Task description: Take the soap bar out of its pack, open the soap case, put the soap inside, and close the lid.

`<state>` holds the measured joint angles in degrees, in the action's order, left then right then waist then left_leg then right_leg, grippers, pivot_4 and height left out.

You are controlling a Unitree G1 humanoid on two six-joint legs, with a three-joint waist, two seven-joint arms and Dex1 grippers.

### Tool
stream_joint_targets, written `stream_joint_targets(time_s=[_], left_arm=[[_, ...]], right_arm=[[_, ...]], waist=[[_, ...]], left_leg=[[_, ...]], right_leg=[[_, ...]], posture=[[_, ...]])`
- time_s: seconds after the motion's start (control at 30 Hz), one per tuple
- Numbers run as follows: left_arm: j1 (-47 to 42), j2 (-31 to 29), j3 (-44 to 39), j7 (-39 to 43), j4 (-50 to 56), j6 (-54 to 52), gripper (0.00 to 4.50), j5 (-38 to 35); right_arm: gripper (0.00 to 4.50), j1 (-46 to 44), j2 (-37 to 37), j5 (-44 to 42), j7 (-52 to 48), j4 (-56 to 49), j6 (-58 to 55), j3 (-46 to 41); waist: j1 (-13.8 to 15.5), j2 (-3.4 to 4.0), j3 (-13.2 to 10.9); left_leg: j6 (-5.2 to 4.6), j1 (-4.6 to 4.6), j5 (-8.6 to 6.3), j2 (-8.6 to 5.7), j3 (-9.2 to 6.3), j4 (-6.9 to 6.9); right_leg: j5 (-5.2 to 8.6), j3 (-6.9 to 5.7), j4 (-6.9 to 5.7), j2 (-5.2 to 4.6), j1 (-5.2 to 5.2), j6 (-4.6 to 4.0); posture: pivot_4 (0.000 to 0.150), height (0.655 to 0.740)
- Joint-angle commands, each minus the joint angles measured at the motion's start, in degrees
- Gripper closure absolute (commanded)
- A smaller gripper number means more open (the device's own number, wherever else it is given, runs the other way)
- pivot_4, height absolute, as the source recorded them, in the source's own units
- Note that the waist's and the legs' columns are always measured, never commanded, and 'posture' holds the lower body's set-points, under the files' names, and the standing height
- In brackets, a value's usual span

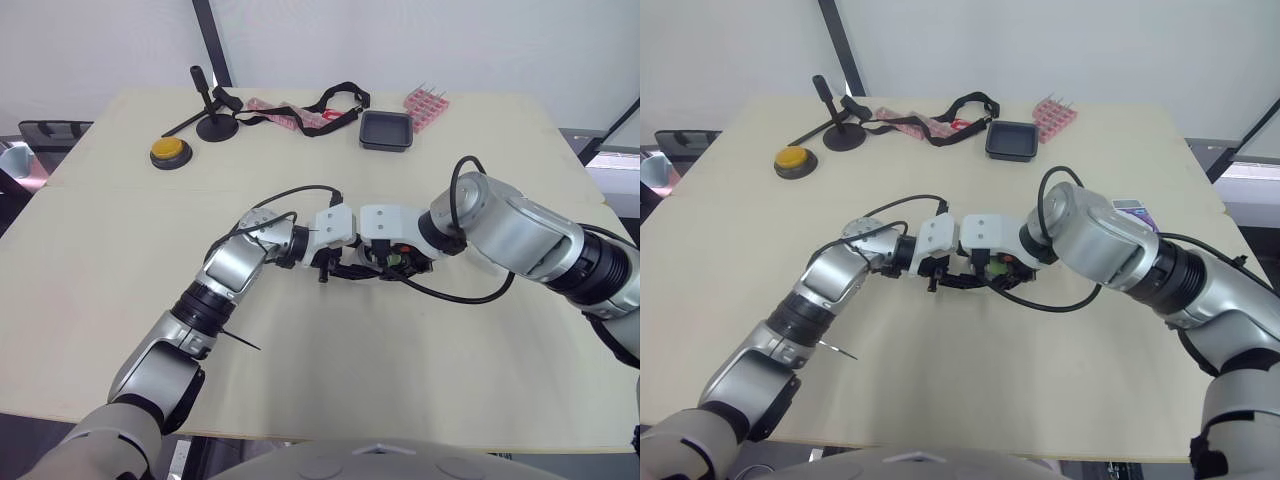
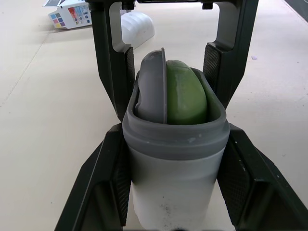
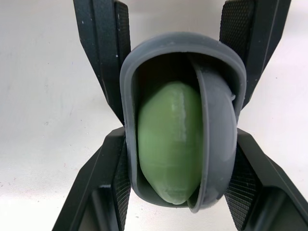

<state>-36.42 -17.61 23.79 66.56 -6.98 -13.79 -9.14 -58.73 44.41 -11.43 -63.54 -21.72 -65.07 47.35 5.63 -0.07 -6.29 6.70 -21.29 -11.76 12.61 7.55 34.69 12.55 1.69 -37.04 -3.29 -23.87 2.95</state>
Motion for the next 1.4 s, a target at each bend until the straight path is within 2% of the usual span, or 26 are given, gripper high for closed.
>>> stream_joint_targets(time_s=[0.03,0.23,0.3,0.43,0.47,0.57,0.67,0.83,1.0,1.17,1.4], left_arm=[[-0.73,-0.05,-0.88,-0.75,0.40,1.39,2.59,0.50],[-0.26,-0.28,-0.84,-0.45,0.20,1.90,2.59,0.53],[-0.25,-0.31,-1.01,-0.32,-0.01,1.97,2.59,0.38],[-0.24,-0.44,-1.57,0.01,-0.68,2.41,2.59,-0.09],[0.00,-0.73,-1.81,0.25,-0.94,2.89,2.59,-0.22],[0.58,-1.27,-2.60,0.83,-1.85,4.03,2.59,-0.88],[1.89,-1.52,-4.20,1.61,-2.71,6.32,2.59,-2.51],[4.81,-1.46,-7.49,3.16,-3.22,9.51,2.59,-6.00],[9.07,0.00,-10.84,2.80,-3.41,13.71,2.59,-8.91],[12.72,1.98,-12.69,1.91,-3.33,15.19,2.59,-10.53],[15.40,1.56,-11.33,5.14,-3.93,19.24,2.59,-9.46]], right_arm=[[2.35,-0.62,-0.25,0.19,-0.53,-0.76,0.44,-1.20],[2.35,-0.06,-0.90,-0.90,-0.48,-0.66,-0.80,-2.48],[1.45,0.20,-1.19,-1.25,-0.34,-0.62,-1.23,-3.16],[0.24,0.60,-1.03,-1.50,-0.39,-0.35,-1.43,-3.84],[0.10,1.04,-0.68,-1.58,-0.27,-0.20,-1.20,-4.22],[0.10,2.75,-0.05,-1.85,0.16,0.40,-0.15,-5.83],[0.10,6.96,-0.01,-3.15,1.22,1.12,2.02,-10.99],[0.10,19.16,-1.44,-9.92,1.73,1.15,7.58,-25.85],[0.10,35.01,-2.18,-12.71,1.58,1.15,23.11,-38.14],[0.10,46.04,-6.88,-15.53,2.21,1.32,34.08,-44.77],[0.10,52.52,-11.21,-12.43,2.07,5.17,47.33,-44.98]], waist=[[0.00,0.00,0.00],[-0.01,0.00,0.00],[-0.02,0.00,0.00],[0.02,0.00,0.00],[0.03,0.00,0.00],[0.11,0.00,0.00],[0.17,0.00,0.00],[0.73,-0.03,0.03],[1.12,-0.06,0.04],[0.55,-0.06,0.05],[-0.62,-0.07,0.06]], left_leg=[[0.00,0.00,0.00,0.00,0.00,0.00],[0.00,0.00,0.00,0.00,0.00,0.00],[0.00,0.00,0.00,0.00,0.00,0.00],[0.00,0.00,0.00,0.01,0.00,0.02],[0.00,0.00,0.00,0.01,0.00,0.02],[0.00,0.00,0.00,0.00,0.00,0.03],[0.00,0.00,0.00,0.01,0.00,0.04],[-0.02,-0.04,-0.01,0.01,0.00,0.06],[-0.17,-0.11,-0.10,-0.01,0.01,0.18],[-0.22,-0.10,-0.13,0.01,0.02,0.19],[-0.51,-0.09,-0.25,0.01,0.01,0.18]], right_leg=[[0.00,0.00,0.00,0.00,0.00,0.00],[0.00,0.00,0.00,0.00,0.00,0.00],[0.00,0.00,0.00,0.00,0.00,0.00],[0.00,0.00,-0.01,0.00,0.00,0.00],[0.00,0.00,-0.01,0.00,0.00,0.00],[0.00,0.00,-0.02,0.00,0.00,0.00],[0.00,0.01,-0.03,0.00,0.00,0.00],[0.00,0.01,-0.01,-0.02,-0.02,0.00],[0.00,-0.01,0.13,-0.10,-0.04,-0.01],[0.02,-0.04,0.27,-0.12,-0.04,-0.03],[0.15,-0.05,0.25,-0.17,-0.07,-0.25]], posture=[[0.150,0.7400],[0.150,0.7400],[0.150,0.7400],[0.150,0.7400],[0.150,0.7400],[0.150,0.7400],[0.150,0.7400],[0.150,0.7400],[0.150,0.7400],[0.150,0.7400],[0.150,0.7400]])
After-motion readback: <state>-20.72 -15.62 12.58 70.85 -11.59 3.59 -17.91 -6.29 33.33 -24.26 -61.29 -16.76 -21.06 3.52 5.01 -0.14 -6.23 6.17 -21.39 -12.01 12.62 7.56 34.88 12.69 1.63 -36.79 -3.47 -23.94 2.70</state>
